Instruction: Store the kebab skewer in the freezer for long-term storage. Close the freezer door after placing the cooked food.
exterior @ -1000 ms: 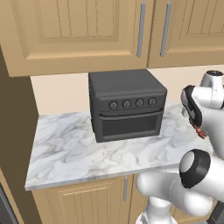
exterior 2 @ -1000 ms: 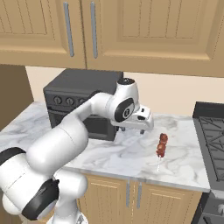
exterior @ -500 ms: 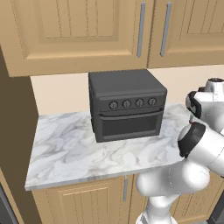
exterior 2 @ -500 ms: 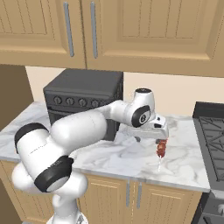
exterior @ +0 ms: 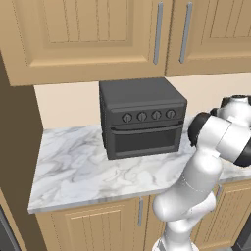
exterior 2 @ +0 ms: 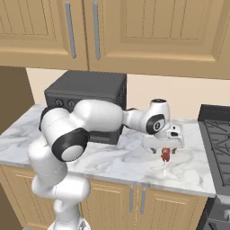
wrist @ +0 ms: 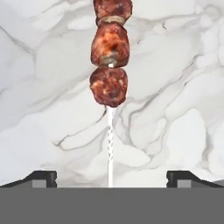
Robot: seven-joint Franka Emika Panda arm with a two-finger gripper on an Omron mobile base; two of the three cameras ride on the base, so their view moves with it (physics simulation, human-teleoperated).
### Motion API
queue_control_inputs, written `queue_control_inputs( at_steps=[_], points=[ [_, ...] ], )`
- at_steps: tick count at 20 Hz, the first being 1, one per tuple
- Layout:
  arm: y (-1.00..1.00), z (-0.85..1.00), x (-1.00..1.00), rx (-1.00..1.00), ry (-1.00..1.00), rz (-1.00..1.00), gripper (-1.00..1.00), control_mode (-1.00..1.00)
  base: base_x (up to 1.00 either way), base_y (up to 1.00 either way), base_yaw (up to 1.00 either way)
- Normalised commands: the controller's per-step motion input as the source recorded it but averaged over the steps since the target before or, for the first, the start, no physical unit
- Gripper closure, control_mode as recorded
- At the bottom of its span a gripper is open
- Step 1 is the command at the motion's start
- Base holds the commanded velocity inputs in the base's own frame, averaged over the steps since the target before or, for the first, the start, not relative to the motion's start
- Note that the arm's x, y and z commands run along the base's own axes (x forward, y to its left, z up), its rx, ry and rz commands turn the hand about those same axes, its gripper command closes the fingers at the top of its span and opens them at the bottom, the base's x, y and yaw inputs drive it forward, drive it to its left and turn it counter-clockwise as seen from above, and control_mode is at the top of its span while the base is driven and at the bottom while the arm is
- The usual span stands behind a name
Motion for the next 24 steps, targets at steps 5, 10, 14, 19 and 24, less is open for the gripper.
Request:
queue_control_inputs(
  at_steps=[5,10,14,19,24],
  points=[
    [-0.13,-0.11,0.23,0.00,0.06,0.03,-1.00,-1.00,0.00,0.00,0.00],
    [0.00,-0.02,0.25,0.04,0.00,0.04,-1.00,-1.00,0.00,0.00,0.00],
    [0.00,-0.16,0.11,0.01,0.00,0.02,-1.00,-1.00,0.00,0.00,0.00],
    [0.00,-0.29,0.06,0.00,0.00,0.02,-1.00,-1.00,0.00,0.00,0.00],
    [0.00,-0.30,0.14,0.00,0.00,0.02,-1.00,-1.00,0.00,0.00,0.00]
  ],
)
